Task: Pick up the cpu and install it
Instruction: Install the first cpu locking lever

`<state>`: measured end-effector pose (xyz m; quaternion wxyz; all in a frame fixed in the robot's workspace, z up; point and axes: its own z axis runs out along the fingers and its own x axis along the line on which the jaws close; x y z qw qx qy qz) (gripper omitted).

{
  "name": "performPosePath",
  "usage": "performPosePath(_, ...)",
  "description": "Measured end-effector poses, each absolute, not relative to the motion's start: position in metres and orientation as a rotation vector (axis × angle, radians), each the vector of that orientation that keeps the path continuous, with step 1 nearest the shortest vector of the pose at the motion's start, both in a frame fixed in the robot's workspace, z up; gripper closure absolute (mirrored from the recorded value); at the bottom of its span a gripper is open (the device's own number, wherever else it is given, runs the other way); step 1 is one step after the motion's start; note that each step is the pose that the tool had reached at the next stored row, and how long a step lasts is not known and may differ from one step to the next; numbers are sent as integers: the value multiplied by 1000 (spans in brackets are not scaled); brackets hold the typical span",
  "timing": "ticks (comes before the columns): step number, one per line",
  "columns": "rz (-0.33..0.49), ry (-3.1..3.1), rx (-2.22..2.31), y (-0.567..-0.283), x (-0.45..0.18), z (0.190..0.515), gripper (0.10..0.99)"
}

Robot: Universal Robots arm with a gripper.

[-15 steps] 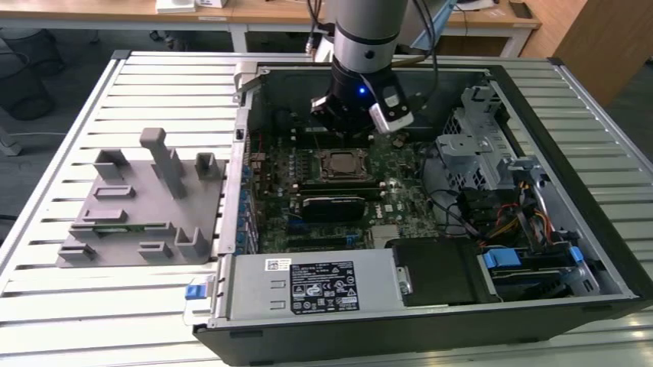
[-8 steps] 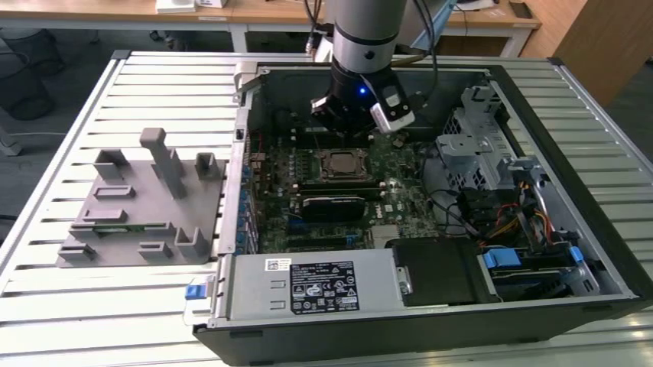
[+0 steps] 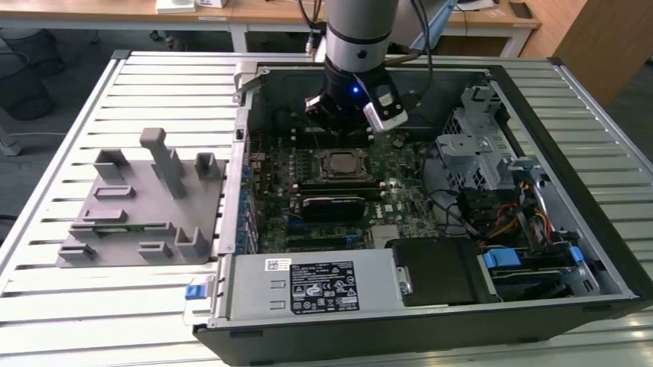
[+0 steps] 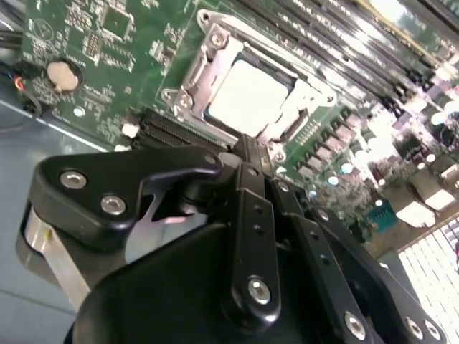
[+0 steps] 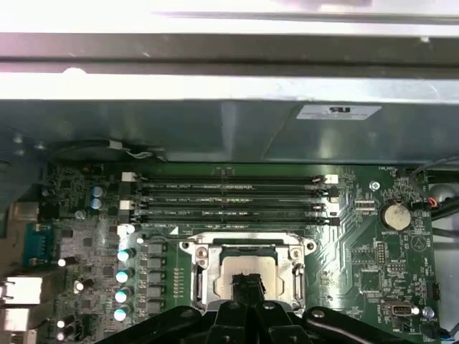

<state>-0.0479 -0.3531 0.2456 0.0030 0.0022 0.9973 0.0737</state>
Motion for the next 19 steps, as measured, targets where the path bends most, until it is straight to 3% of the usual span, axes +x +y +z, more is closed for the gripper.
performPosePath(16, 237, 3126, 23, -353, -81, 252, 980)
performPosePath(19, 196, 3128, 22, -353, -81, 252, 980)
